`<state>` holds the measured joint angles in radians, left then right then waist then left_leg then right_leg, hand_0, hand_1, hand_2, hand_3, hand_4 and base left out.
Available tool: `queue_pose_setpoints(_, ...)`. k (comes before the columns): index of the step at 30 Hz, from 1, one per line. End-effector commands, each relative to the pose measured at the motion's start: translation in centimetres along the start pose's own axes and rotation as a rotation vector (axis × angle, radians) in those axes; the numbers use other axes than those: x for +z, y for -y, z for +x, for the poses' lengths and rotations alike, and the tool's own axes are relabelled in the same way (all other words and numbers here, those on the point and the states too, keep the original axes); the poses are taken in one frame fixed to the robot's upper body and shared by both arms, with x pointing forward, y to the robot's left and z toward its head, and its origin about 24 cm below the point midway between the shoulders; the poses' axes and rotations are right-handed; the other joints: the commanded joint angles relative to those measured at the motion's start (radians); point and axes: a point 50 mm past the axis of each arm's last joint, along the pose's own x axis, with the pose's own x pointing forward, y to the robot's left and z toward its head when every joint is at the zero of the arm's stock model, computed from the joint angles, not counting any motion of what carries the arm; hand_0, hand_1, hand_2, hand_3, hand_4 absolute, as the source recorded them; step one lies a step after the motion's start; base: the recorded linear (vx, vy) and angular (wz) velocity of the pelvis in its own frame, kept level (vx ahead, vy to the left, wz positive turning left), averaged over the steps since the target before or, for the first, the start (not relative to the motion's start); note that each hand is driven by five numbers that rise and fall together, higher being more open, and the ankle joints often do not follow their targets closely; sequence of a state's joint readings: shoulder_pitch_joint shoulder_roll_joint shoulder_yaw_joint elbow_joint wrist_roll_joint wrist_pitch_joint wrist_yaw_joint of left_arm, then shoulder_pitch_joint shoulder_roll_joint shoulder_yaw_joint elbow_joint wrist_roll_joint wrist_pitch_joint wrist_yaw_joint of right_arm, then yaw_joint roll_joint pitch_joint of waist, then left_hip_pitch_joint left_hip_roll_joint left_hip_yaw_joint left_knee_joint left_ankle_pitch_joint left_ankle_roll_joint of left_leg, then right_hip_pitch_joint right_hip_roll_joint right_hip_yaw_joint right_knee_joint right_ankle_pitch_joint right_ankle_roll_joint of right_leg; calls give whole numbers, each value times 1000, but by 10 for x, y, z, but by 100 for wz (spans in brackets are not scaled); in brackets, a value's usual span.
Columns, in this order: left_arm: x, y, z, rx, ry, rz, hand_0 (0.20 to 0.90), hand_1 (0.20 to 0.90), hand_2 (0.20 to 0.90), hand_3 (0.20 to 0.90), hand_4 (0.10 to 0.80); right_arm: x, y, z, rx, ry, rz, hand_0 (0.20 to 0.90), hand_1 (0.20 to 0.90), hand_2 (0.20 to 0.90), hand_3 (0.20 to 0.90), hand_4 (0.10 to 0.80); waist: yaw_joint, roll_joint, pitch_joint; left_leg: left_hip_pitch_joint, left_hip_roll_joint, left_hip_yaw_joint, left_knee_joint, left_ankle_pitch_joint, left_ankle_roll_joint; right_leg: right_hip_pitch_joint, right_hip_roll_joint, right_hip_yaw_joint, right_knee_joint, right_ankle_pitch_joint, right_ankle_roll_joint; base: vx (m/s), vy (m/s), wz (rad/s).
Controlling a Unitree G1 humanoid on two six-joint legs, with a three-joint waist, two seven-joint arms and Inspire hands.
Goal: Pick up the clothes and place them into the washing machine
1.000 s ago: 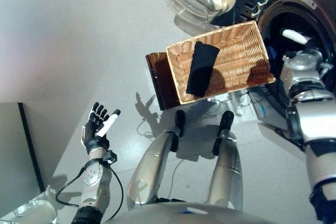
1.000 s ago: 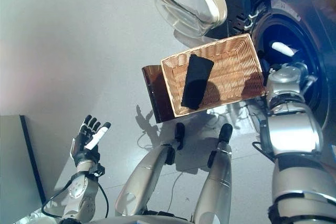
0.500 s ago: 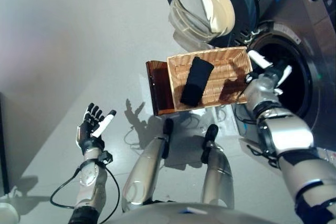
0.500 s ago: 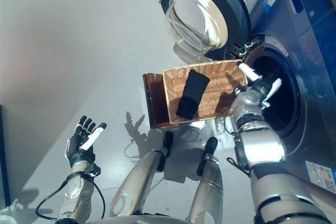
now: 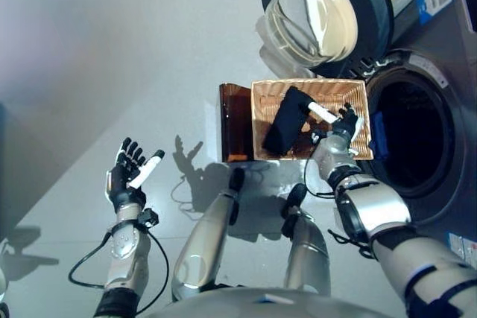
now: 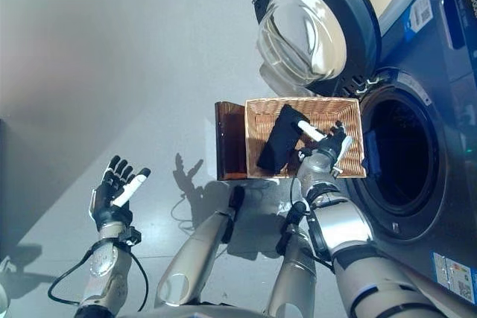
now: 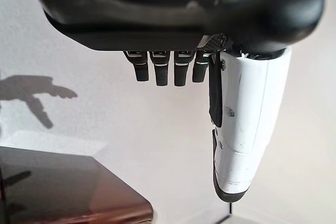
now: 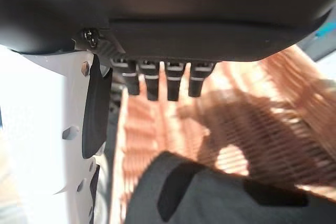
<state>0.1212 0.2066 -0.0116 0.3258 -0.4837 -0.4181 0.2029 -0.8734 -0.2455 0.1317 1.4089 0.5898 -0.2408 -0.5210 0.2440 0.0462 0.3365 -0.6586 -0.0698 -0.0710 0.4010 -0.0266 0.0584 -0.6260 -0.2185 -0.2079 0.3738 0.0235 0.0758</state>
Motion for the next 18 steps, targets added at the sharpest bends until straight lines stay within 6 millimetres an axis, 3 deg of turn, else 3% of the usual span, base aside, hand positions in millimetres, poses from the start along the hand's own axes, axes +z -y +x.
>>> queue_pose_setpoints(1, 52, -7, 7, 4, 266, 12, 900, 900, 900, 900, 800, 19, 8, 5, -25, 99, 52, 900, 900, 900, 900, 800, 50, 1, -10, -67, -14, 17, -27, -16, -59, 6, 14, -9, 114, -177, -46, 18, 14, 11)
queue_pose_setpoints(15, 86, 23, 16, -44, 437, -27, 900, 900, 900, 900, 800, 53, 8, 11, -91, 123, 102, 900, 900, 900, 900, 800, 132, 28, 37, -211, -64, -20, 102, -51, -48, -100, -34, -51, 274, -246, -50, 23, 8, 20)
queue_pose_setpoints(16, 90, 25, 18, -48, 453, -22, 900, 900, 900, 900, 800, 63, 11, 13, -117, 129, 81, 359, 359, 359, 359, 414, 146, 28, 38, -228, -72, -30, 102, -47, -49, -113, -40, -61, 284, -252, -50, 28, -12, 33)
queue_pose_setpoints(17, 92, 26, 19, -43, 461, -28, 900, 900, 900, 900, 800, 68, 10, 13, -120, 139, 81, 200, 200, 200, 200, 300, 152, 29, 39, -233, -74, -33, 103, -46, -49, -120, -43, -64, 288, -253, -50, 18, -9, 31)
queue_pose_setpoints(18, 92, 27, 20, -43, 463, -29, 900, 900, 900, 900, 800, 69, 10, 13, -121, 140, 82, 200, 200, 200, 200, 300, 152, 28, 40, -235, -75, -33, 104, -46, -49, -121, -43, -65, 289, -254, -50, 10, 1, 22)
